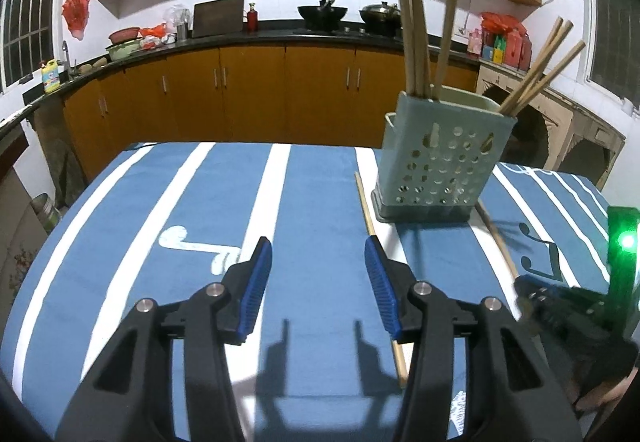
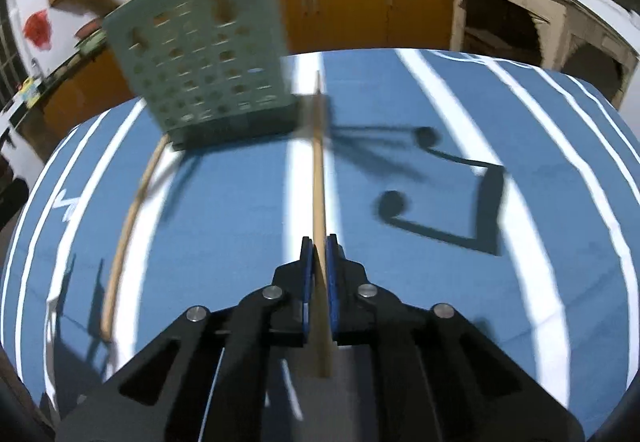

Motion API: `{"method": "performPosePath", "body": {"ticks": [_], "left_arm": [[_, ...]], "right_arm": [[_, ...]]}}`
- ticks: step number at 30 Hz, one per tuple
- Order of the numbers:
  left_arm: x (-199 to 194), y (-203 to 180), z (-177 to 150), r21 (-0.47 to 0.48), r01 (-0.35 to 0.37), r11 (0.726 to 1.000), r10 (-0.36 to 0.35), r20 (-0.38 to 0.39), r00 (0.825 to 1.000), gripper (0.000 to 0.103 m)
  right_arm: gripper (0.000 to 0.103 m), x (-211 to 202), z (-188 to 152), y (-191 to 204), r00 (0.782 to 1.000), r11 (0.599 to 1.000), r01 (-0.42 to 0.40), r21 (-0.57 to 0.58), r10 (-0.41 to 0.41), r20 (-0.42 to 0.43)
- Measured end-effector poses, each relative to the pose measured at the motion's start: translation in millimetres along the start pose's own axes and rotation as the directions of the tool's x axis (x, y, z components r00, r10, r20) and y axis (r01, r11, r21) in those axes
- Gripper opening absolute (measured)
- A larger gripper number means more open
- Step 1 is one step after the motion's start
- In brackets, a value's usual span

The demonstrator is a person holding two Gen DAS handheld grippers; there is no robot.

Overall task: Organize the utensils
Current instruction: 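Lower the left and right grippers and each close on a wooden chopstick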

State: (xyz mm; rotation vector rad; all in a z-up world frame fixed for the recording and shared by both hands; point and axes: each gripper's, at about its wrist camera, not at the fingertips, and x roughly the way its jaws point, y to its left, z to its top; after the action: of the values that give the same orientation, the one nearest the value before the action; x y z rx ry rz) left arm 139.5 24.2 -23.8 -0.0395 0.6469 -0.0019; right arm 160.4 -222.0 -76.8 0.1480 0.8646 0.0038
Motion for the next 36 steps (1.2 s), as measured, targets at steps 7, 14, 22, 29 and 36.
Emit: {"method": "performPosePath", "body": {"ticks": [7, 14, 22, 29, 36], "left_arm": [[14.6, -14.0, -5.1, 0.016, 0.023, 1.0, -0.022, -0.044, 0.999, 0.048], [37.3, -29.8, -14.2, 0.014, 0.062, 0.998, -0.06, -0.127, 0.99, 0.048], [65.0, -44.8, -29.2, 0.035, 0.042, 0.999, -0.033, -0.221, 0.975, 0.046], [73.1, -44.2, -30.7, 0.054, 0.016, 0.998, -0.002, -0.248, 0.969, 0.008], [75.2, 4.3, -24.9, -0.009, -0.058, 0.998, 0.053, -0.254, 0.966, 0.008]], "right_arm": [[0.007, -1.8, 8.4, -64.6, 0.995, 0.987, 0.094, 0.133, -0.095, 0.004], [0.007, -2.6, 3.9, -67.2, 0.998, 0.994, 0.066, 0.091, -0.067, 0.007], [0.008, -3.4, 4.4, -53.6, 1.0, 0.998, 0.03, 0.055, -0.03, -0.002], [0.008, -3.7, 2.1, -42.3, 1.0, 1.0, 0.014, 0.023, -0.014, -0.003], [0.008, -2.7, 3.2, -43.6, 1.0, 0.999, 0.03, 0.016, -0.03, 0.006]]}}
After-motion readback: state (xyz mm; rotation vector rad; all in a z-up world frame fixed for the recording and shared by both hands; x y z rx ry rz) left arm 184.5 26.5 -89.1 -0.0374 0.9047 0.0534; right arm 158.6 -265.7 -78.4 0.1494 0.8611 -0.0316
